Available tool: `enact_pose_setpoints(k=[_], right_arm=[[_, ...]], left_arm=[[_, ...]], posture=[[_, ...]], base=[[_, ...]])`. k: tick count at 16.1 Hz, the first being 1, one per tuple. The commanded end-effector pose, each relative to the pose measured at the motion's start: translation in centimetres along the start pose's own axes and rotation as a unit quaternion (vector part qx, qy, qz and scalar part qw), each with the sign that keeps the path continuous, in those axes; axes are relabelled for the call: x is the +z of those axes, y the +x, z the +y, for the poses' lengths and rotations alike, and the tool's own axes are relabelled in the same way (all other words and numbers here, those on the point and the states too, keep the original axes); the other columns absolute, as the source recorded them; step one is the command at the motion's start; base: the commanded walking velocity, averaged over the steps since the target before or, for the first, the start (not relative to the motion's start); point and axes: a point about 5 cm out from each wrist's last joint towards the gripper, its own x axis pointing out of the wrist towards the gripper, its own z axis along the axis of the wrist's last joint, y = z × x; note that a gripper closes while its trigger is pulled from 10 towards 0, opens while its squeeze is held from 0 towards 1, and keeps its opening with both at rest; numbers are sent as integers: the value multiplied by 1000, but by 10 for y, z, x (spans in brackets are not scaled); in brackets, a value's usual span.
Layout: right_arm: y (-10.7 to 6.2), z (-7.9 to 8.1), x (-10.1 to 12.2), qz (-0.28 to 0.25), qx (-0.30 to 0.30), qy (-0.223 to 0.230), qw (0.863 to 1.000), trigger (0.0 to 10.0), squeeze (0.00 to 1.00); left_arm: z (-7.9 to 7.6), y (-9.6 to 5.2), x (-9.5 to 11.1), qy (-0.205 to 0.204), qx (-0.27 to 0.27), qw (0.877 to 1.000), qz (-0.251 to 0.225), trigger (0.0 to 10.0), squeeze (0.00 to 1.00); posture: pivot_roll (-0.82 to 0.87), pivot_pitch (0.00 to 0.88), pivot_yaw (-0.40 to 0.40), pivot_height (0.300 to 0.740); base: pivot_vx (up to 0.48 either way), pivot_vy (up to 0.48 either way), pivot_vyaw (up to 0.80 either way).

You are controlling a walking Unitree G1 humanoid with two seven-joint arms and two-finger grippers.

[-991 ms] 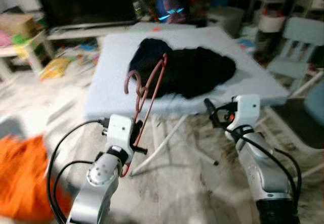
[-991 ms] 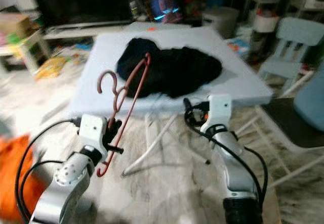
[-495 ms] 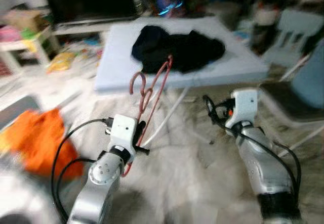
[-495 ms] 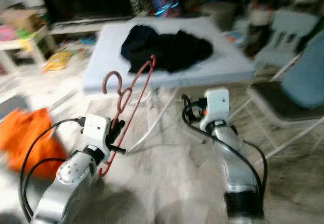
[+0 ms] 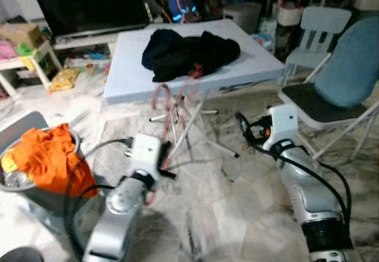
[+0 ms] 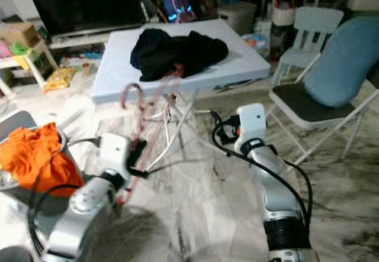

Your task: Hang hanger

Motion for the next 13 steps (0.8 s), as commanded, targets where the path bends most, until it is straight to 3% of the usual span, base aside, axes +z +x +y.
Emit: enact_pose_setpoints(k=[1, 2, 4, 5, 6, 7, 8, 9, 11, 13], right_arm=[[0, 5, 0, -4, 23, -24, 999, 10000, 0], [-1, 0, 1, -3, 46, -49, 998, 10000, 0], [-1, -5, 5, -1, 96, -117, 989, 10000, 0], [-4, -12, 7, 14, 169, -209, 963, 10000, 0], [-6, -16, 8, 22, 197, -241, 950, 10000, 0], [-13, -20, 4, 51, 274, -310, 909, 10000, 0], [-22, -23, -2, 83, 340, -343, 872, 10000, 0], [-25, -24, -4, 95, 361, -348, 860, 10000, 0], [-32, -28, -6, 135, 430, -356, 818, 10000, 0], [-33, -27, -6, 150, 467, -359, 794, 10000, 0]], left_arm=[[6, -1, -1, 4, -10, 1000, 11, 10000, 0], [8, -4, -12, 15, -48, 997, 59, 10000, 0], [12, -8, -18, 32, -72, 993, 84, 10000, 0], [16, -14, -24, 51, -107, 986, 115, 10000, 0], [17, -16, -27, 59, -121, 983, 128, 10000, 0], [17, -25, -34, 91, -170, 968, 161, 10000, 0], [13, -33, -37, 115, -220, 953, 172, 10000, 0], [11, -35, -37, 119, -236, 948, 174, 10000, 0], [7, -40, -39, 147, -270, 935, 176, 10000, 0], [2, -39, -37, 172, -290, 927, 166, 10000, 0]], posture=[[-90, 0, 56, 740], [-85, 0, 53, 740], [-83, 0, 52, 740], [-82, 0, 51, 740], [-82, 0, 51, 740], [-79, 0, 46, 740], [-77, 0, 43, 740], [-76, 0, 41, 740], [-75, 0, 39, 740], [-74, 0, 39, 740]], base=[[0, 0, 0], [0, 0, 0], [0, 0, 0], [0, 0, 0], [0, 0, 0], [0, 0, 0], [0, 0, 0], [0, 0, 0], [0, 0, 0], [0, 0, 0]])
